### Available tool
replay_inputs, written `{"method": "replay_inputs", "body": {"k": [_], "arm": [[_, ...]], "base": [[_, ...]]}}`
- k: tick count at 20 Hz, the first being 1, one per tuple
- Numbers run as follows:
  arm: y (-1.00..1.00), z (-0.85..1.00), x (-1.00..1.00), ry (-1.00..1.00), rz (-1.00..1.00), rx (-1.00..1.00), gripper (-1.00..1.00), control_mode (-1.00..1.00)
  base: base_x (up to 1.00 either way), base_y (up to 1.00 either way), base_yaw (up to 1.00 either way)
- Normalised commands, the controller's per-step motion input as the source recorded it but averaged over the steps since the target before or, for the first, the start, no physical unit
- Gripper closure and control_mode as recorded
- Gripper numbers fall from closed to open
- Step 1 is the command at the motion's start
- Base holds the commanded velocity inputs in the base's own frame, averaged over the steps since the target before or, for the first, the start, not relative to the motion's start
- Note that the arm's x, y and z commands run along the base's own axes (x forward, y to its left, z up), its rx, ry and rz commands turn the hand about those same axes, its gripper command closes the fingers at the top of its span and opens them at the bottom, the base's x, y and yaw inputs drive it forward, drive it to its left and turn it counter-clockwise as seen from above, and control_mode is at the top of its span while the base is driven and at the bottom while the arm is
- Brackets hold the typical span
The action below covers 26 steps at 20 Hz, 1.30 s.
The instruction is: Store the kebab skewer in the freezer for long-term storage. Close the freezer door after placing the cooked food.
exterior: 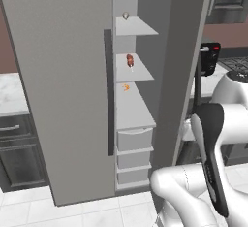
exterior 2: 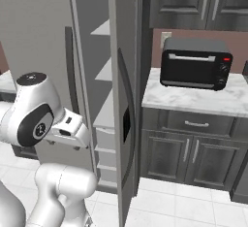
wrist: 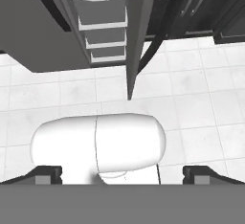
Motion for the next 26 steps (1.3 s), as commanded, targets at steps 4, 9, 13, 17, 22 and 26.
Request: {"method": "replay_inputs", "body": {"k": [4,9,13,17,22,26], "arm": [[-0.72,0.00,0.13,-0.10,0.16,0.08,-1.00,-1.00],[-0.71,0.00,0.22,-0.08,0.18,0.07,-1.00,-1.00],[-0.56,0.00,0.31,-0.12,0.19,0.06,-1.00,-1.00],[-0.45,-0.01,0.54,-0.14,0.23,0.16,-1.00,-1.00],[-0.36,0.00,0.46,-0.02,0.10,0.16,-1.00,-1.00],[0.00,0.00,0.21,0.00,0.00,0.05,-1.00,-1.00]], "base": [[0.00,0.00,0.00],[0.00,0.00,0.00],[0.00,0.00,0.00],[0.00,0.00,0.00],[0.00,0.00,0.00],[0.00,0.00,0.00]]}}
